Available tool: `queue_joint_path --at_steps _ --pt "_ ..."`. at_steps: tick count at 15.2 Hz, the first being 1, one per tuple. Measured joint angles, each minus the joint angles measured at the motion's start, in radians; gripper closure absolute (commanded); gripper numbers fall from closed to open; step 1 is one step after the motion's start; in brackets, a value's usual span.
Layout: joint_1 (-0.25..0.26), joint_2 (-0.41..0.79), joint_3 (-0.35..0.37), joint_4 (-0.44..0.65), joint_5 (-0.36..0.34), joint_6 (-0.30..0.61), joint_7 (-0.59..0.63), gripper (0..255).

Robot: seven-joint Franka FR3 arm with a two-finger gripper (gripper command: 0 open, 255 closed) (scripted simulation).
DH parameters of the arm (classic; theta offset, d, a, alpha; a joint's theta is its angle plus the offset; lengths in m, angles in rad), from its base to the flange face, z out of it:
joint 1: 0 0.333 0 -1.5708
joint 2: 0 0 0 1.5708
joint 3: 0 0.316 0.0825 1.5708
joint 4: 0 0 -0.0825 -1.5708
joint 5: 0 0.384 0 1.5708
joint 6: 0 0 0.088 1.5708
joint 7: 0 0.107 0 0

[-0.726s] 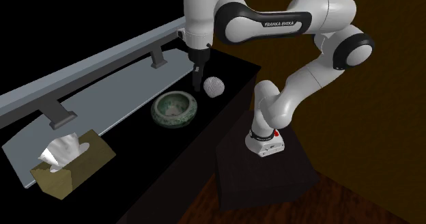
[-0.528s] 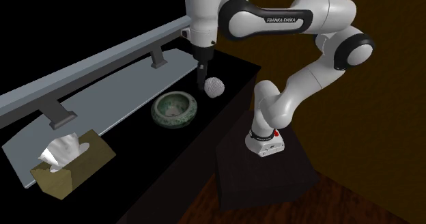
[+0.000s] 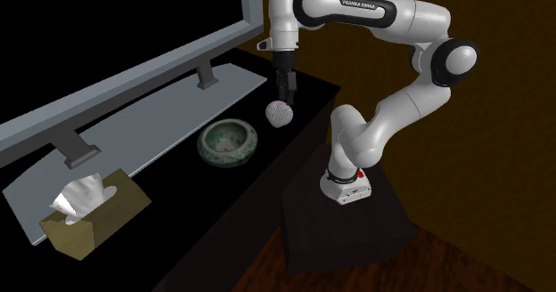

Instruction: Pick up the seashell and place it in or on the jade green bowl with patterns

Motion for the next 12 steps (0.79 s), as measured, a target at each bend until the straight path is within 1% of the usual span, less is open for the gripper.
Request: queue_joint_path --at_steps 1,3,8,12 --pt "-0.001 0.008 -0.021 -0.013 0.006 -0.003 -0.035 0" --pt "-0.004 0.012 -0.035 -0.045 0.011 0.007 -0.074 0" --pt "-0.007 0.000 -0.021 -0.118 0.022 0.053 -0.094 0" --pt "-0.007 -0.002 -0.018 -0.124 0.025 0.061 -0.096 0"
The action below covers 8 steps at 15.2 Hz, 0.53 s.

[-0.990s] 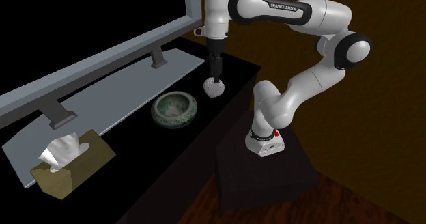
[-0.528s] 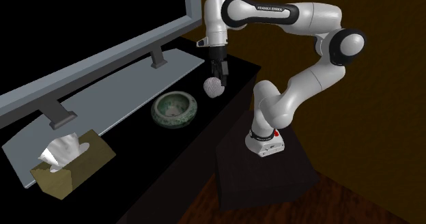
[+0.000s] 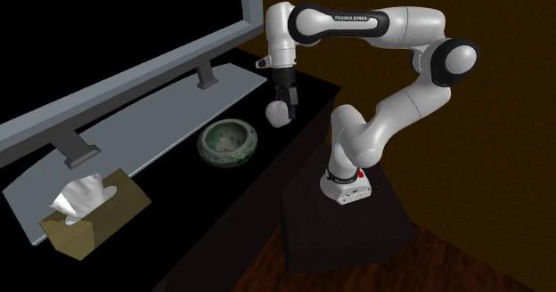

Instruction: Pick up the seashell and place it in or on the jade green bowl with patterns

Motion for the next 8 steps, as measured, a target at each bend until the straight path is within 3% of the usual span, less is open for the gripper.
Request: queue_joint_path --at_steps 2,3,8 --pt "0.000 0.000 0.000 -0.002 0.000 0.001 -0.001 0" --pt "0.000 0.000 0.001 -0.003 0.000 0.000 -0.001 255" --pt "0.000 0.000 0.000 0.000 -0.003 -0.005 -0.003 255"
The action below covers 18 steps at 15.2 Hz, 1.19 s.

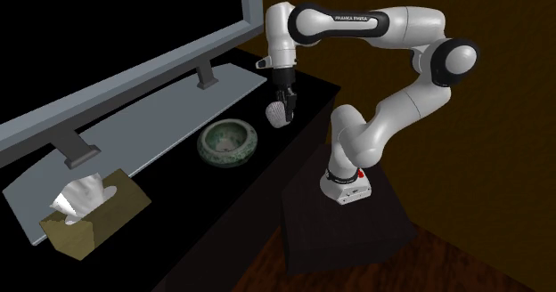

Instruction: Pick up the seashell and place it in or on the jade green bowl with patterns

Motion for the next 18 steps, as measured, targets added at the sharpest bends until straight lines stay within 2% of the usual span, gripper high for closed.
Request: queue_joint_path --at_steps 6,18 --pt "0.000 0.000 0.001 0.001 0.003 0.003 0.002 255" --pt "0.009 -0.002 0.041 0.164 0.057 -0.114 0.053 255"
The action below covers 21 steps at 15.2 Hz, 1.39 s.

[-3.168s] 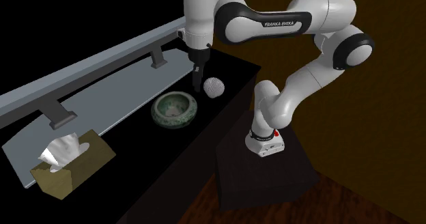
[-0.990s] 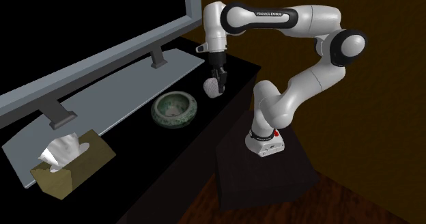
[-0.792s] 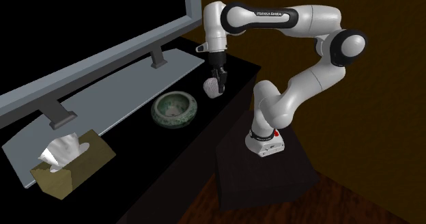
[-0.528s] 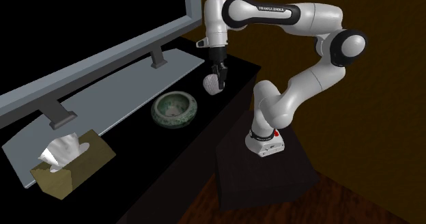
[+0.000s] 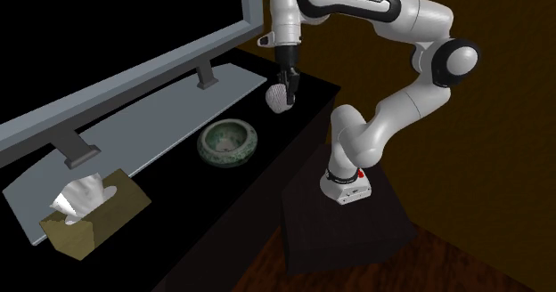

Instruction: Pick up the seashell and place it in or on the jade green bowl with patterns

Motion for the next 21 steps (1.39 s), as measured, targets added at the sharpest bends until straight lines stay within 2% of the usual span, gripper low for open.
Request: queue_joint_path --at_steps 8,21 --pt "0.006 0.010 0.012 0.119 0.030 -0.077 0.034 255" --pt "0.056 0.102 0.036 0.326 0.085 -0.184 0.092 255"
